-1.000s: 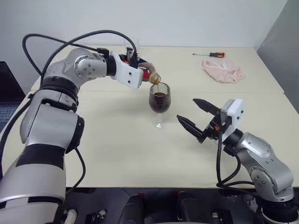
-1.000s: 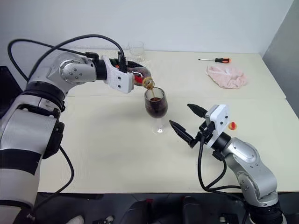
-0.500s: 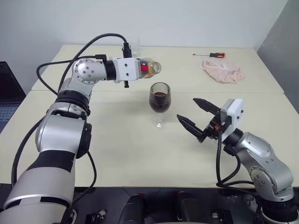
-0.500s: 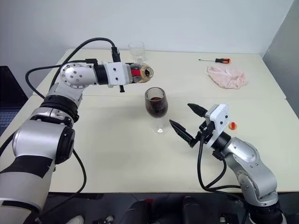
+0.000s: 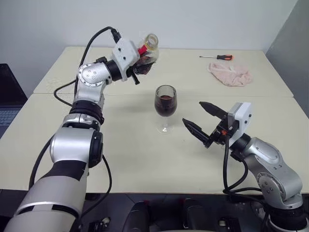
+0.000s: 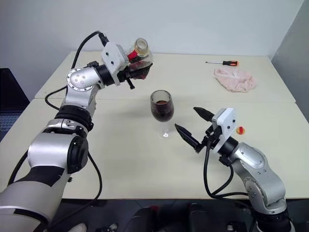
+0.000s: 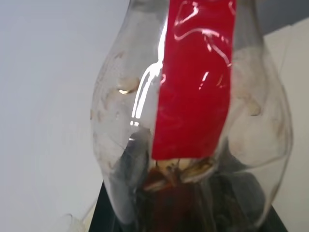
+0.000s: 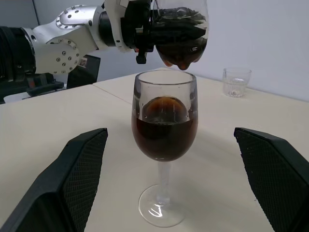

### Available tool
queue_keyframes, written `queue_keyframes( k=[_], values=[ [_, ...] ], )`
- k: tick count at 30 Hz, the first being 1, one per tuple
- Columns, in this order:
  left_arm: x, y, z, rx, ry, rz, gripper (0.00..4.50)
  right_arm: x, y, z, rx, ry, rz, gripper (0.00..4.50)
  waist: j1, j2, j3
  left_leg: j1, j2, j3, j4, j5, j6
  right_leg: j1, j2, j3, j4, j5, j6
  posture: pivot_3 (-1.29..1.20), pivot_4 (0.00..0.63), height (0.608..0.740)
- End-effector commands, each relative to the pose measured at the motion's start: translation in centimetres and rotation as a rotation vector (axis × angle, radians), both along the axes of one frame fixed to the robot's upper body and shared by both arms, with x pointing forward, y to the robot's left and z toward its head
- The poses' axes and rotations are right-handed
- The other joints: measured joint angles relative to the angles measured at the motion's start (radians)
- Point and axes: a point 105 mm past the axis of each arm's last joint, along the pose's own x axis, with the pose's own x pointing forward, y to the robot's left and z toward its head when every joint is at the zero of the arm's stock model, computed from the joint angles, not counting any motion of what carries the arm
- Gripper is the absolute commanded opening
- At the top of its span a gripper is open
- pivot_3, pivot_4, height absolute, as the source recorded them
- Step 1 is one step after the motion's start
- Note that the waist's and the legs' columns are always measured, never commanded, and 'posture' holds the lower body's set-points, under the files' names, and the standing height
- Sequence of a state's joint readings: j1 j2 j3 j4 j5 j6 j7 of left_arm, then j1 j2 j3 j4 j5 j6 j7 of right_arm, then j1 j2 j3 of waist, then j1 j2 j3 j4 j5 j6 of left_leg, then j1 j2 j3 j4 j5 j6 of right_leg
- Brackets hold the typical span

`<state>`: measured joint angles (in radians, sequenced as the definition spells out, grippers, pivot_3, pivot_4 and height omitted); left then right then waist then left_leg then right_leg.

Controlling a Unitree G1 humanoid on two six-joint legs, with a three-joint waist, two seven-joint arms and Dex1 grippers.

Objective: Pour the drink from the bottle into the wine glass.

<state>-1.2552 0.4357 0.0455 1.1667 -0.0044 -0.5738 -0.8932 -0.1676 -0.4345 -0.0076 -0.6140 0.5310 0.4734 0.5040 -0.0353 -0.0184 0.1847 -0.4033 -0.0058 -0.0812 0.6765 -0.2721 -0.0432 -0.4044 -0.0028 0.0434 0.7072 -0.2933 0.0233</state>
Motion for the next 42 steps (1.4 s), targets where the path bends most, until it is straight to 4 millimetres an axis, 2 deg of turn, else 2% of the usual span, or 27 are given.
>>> queue_keyframes(
  k=[1,8,14,17,22,28,33,42],
  values=[
    [0.0,1.5,2.4,-0.172,-0.043,0.062,1.05,-1.3,0.7,1.4,0.006,-0.088,0.054,4.5,0.0,0.0,0.0,0.0,0.0,0.0,0.0,0.0,0.0,0.0,0.0,0.0,0.0,0.0,0.0,0.0,0.15,0.74],
    [-0.4,4.0,0.6,-0.312,0.005,0.184,1.05,-2.7,1.6,2.2,0.047,-0.128,0.157,4.5,0.001,0.0,0.0,0.0,0.002,-0.003,0.0,0.0,0.0,0.0,-0.001,0.0,0.001,0.0,0.0,0.0,0.15,0.74],
    [-1.3,7.6,-1.6,-0.384,0.042,0.33,1.05,-3.5,1.8,2.3,0.059,-0.133,0.201,4.5,0.003,0.0,0.0,0.0,0.003,-0.003,0.001,0.0,0.0,0.0,-0.002,0.001,0.001,0.0,0.0,0.0,0.15,0.74],
    [-2.2,9.8,-3.2,-0.422,0.06,0.416,1.05,-3.6,1.9,2.6,0.069,-0.137,0.208,4.5,0.003,0.0,0.0,0.001,0.004,-0.003,0.0,0.0,0.0,0.0,-0.002,0.001,0.002,0.0,0.0,0.0,0.15,0.74],
    [-3.9,11.9,-5.9,-0.435,0.091,0.512,1.05,-3.2,2.3,3.3,0.115,-0.12,0.186,4.5,0.004,-0.001,-0.001,0.001,0.005,-0.003,0.0,0.0,0.0,0.0,-0.006,0.001,0.002,0.0,0.0,0.0,0.15,0.74],
    [-5.3,14.6,-7.7,-0.474,0.121,0.598,1.05,-3.4,3.1,3.3,0.152,-0.088,0.194,4.5,0.008,-0.003,-0.002,0.001,0.004,-0.004,0.0,0.0,0.0,0.0,-0.007,0.0,0.002,0.0,0.0,0.0,0.15,0.74],
    [-5.2,16.0,-8.5,-0.52,0.136,0.648,1.05,-3.3,3.4,3.5,0.164,-0.083,0.208,4.5,0.009,-0.005,-0.003,0.001,0.003,-0.004,0.0,0.0,0.0,0.001,-0.007,0.0,0.002,0.0,0.0,0.0,0.15,0.74],
    [-4.7,17.2,-9.7,-0.522,0.156,0.683,1.05,-3.7,3.6,2.8,0.114,-0.1,0.265,4.5,0.008,-0.005,-0.003,0.001,0.002,-0.004,0.0,0.0,0.0,0.001,-0.007,-0.001,0.002,0.0,0.0,0.0,0.15,0.74]
  ],
)
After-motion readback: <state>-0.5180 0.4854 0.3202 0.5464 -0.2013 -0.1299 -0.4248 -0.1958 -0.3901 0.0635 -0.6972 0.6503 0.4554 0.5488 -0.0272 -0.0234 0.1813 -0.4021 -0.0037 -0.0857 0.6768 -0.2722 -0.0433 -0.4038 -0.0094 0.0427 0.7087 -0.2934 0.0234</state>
